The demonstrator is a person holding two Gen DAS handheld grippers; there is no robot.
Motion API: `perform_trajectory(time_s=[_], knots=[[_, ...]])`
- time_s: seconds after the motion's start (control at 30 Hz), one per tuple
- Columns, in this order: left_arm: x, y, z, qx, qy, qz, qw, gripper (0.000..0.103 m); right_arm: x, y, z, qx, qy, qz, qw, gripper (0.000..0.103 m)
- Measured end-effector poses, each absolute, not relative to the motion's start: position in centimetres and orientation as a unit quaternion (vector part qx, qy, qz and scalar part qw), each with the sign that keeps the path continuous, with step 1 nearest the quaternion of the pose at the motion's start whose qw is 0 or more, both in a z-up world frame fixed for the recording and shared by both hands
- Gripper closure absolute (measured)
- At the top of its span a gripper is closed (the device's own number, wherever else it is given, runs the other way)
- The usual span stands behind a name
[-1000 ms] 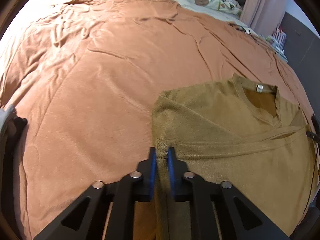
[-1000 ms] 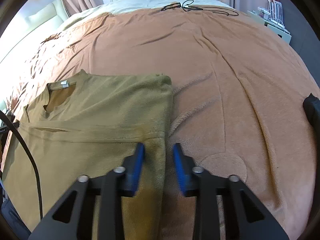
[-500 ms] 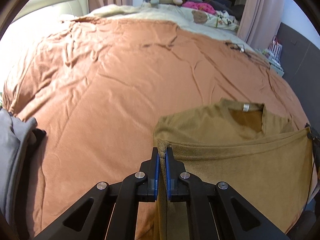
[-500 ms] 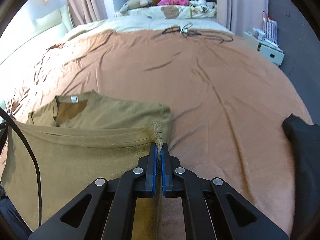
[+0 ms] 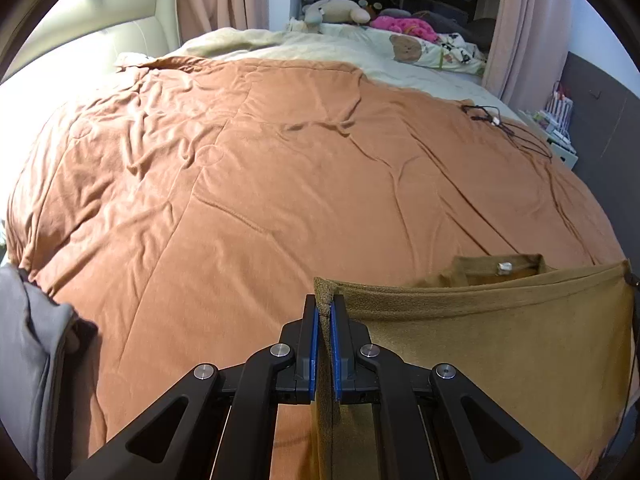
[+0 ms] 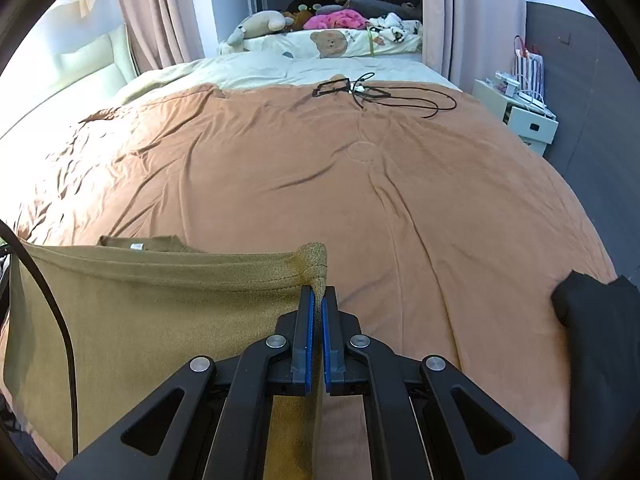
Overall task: Fold small clothes
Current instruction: 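Lift the hem edge with both grippers and fold it over the collar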
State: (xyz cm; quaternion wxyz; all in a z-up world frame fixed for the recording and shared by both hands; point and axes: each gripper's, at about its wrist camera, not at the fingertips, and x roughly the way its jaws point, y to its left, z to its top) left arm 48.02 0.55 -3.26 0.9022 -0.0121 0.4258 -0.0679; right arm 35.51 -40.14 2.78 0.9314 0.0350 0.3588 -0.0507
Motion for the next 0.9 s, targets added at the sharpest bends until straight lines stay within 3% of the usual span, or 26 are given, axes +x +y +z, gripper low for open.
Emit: perform_trajectory(time_s=[0.47,0.9], knots=[[55.3,-1.1,-9.6,0.015,0.474,-0.055,0.879,0.098,45.7,-40.7,-1.6,0.014,0.429,-0.071,0.900,0.103],[57.8,-1.1,-9.7,0.018,0.468,-0.049,0.882,0.098,47.7,-40.1,-1.5,0.010,0.412,-0.085,0.907,0.103]])
